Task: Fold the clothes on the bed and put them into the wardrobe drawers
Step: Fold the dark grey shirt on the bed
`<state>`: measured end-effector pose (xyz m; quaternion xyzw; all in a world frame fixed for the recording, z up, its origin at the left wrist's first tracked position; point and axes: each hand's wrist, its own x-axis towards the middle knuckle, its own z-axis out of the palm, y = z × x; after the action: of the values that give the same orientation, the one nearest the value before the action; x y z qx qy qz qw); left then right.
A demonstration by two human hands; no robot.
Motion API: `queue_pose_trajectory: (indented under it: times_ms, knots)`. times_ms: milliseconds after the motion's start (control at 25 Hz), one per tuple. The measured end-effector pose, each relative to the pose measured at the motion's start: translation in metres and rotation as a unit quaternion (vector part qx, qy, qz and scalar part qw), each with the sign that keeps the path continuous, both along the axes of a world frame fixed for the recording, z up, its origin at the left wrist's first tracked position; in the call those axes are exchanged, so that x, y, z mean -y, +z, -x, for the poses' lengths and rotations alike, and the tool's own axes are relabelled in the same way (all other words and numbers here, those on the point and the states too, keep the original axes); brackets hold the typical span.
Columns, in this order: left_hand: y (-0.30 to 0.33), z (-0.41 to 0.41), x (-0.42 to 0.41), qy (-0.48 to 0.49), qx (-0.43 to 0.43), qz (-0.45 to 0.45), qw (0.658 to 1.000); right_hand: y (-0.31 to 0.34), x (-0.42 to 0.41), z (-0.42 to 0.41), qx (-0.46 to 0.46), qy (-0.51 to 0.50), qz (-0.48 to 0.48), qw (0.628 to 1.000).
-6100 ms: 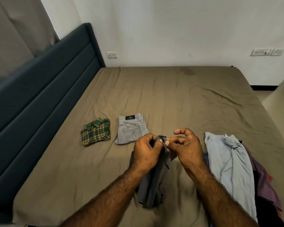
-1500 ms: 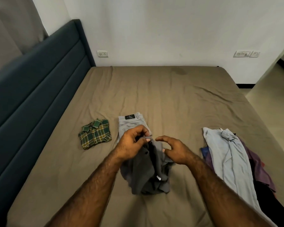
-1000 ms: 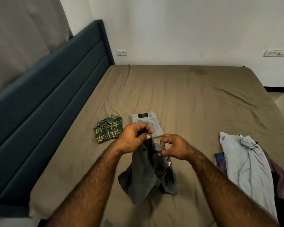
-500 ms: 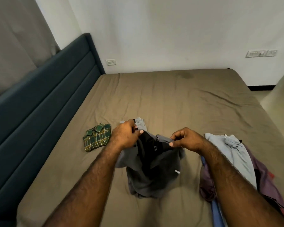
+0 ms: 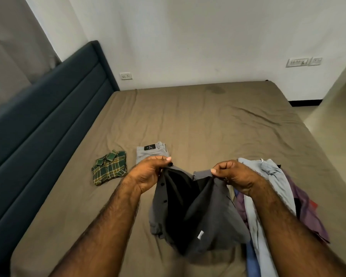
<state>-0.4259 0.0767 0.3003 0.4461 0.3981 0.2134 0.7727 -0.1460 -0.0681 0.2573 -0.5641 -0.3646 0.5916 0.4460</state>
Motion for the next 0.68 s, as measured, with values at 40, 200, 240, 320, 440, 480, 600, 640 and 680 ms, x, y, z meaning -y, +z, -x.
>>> queue_pose_trajectory:
  times_ms: [40, 200, 240, 320, 440, 480, 600, 640, 680]
  knots:
    - [-0.004, 0.001, 0.001, 0.0, -0.018, -0.002, 1.0, 0.001, -0.001, 0.0, 0.02, -0.013, 0.01, 1.0]
    - [-0.01, 0.009, -0.001, -0.167, -0.247, -0.174, 0.939, 0.0, -0.009, 0.006, 0.163, -0.052, 0.05, 0.984]
    - [-0.01, 0.011, -0.004, -0.205, -0.3, -0.224, 0.904, -0.001, -0.011, 0.007, 0.173, -0.055, 0.054, 0.982]
    - [-0.01, 0.012, -0.007, -0.241, -0.385, -0.32, 0.832, -0.003, -0.014, 0.008, 0.137, -0.052, 0.064, 0.987]
    - [-0.01, 0.014, -0.01, -0.229, -0.426, -0.405, 0.776, -0.004, -0.017, 0.006, 0.071, -0.021, 0.068, 0.995]
    - [-0.01, 0.015, -0.011, -0.234, -0.426, -0.411, 0.771, -0.004, -0.018, 0.007, 0.052, -0.015, 0.062, 0.997]
    - [-0.01, 0.021, -0.018, -0.275, -0.456, -0.412, 0.74, -0.003, -0.022, 0.01, 0.051, -0.016, 0.071, 0.996]
    - [-0.008, 0.022, -0.019, -0.277, -0.474, -0.425, 0.719, -0.002, -0.024, 0.011, 0.096, -0.014, 0.083, 0.992]
    - [-0.007, 0.023, -0.02, -0.269, -0.492, -0.445, 0.698, -0.002, -0.027, 0.012, 0.175, 0.0, 0.1, 0.979]
